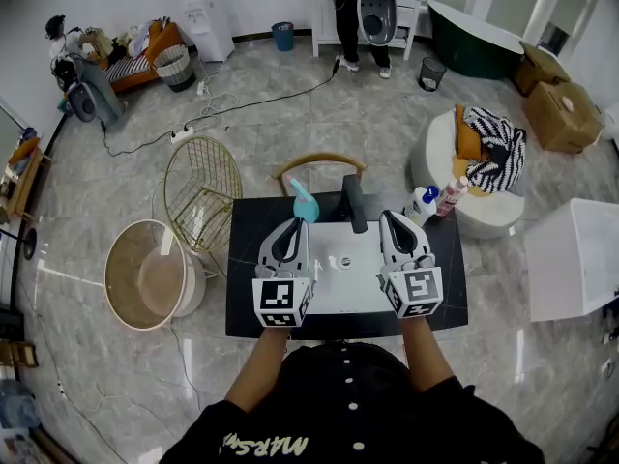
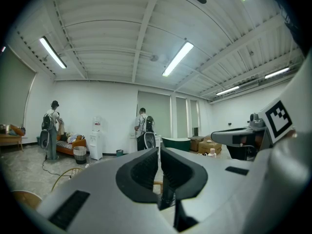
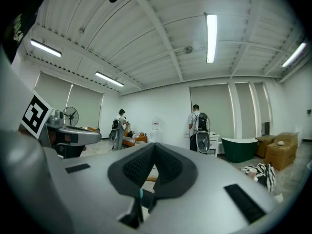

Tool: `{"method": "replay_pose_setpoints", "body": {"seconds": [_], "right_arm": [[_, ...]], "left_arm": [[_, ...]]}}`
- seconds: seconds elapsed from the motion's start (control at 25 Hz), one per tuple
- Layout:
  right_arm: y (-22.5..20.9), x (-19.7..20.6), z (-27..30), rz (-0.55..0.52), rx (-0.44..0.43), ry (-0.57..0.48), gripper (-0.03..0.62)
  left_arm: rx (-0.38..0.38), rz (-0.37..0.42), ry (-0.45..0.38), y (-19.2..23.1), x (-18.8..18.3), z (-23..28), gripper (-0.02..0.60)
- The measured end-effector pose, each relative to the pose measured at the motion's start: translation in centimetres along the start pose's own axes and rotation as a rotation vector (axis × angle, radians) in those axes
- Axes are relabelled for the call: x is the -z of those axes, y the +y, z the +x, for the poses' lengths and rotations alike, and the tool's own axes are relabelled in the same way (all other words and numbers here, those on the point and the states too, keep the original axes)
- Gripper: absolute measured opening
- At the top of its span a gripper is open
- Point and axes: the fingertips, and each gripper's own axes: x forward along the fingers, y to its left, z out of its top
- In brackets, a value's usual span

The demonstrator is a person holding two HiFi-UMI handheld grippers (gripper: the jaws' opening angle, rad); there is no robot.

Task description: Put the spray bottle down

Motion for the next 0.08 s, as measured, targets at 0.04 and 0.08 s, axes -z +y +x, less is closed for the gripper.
{"method": "replay_pose_setpoints", "body": {"seconds": [0.04, 0.08], "right_arm": [[0.02, -0.03, 0.00, 0.000, 0.000, 0.000, -0.005], [0.04, -0.07, 0.01, 0.001, -0.001, -0.001, -0.005]], "left_arm": [[0.000, 0.000, 0.000, 0.01, -0.02, -0.01, 0.028], [0.001, 0.000, 0.001, 0.02, -0.04, -0.01, 0.028]]}}
